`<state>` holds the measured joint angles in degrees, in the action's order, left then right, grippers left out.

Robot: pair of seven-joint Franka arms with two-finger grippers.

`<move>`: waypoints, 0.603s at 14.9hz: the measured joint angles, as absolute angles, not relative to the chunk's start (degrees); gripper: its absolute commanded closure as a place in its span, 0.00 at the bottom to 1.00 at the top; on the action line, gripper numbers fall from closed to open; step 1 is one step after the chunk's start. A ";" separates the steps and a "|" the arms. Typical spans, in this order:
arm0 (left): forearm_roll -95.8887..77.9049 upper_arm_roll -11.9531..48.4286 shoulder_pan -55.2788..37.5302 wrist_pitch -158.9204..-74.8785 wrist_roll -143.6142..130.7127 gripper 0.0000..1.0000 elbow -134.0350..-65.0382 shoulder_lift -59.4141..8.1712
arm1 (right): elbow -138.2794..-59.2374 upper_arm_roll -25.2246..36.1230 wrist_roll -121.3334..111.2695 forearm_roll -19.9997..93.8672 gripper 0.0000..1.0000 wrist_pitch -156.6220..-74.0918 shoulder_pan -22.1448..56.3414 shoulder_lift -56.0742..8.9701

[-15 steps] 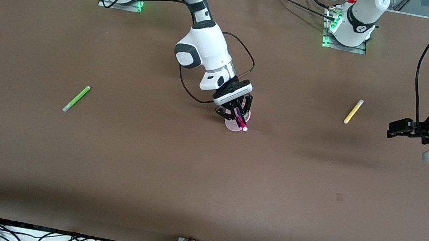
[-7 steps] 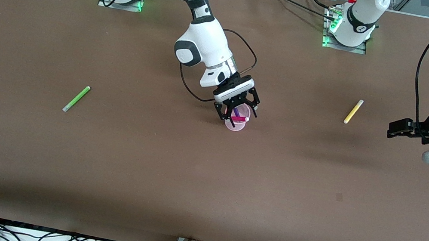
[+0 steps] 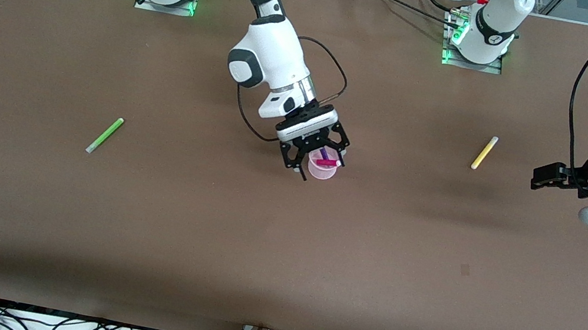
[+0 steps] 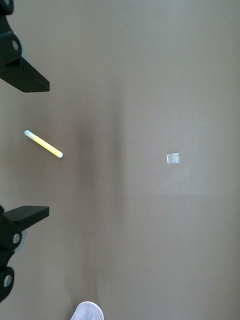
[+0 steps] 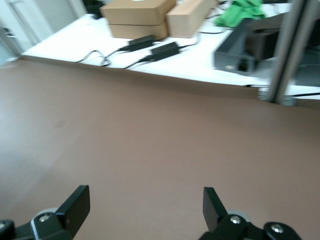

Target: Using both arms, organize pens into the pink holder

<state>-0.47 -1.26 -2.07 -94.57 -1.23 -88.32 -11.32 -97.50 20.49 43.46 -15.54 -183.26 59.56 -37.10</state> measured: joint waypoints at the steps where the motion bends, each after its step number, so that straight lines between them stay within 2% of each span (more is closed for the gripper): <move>1: -0.47 -1.26 -2.07 -94.58 -1.23 0.00 -88.31 -11.36 | -96.98 20.50 43.46 -15.49 0.00 -179.61 59.17 -35.47; 9: -0.48 -1.28 -2.07 -94.65 -1.23 0.00 -88.32 -11.72 | -96.67 20.31 43.45 -12.68 0.00 -148.75 56.36 -21.47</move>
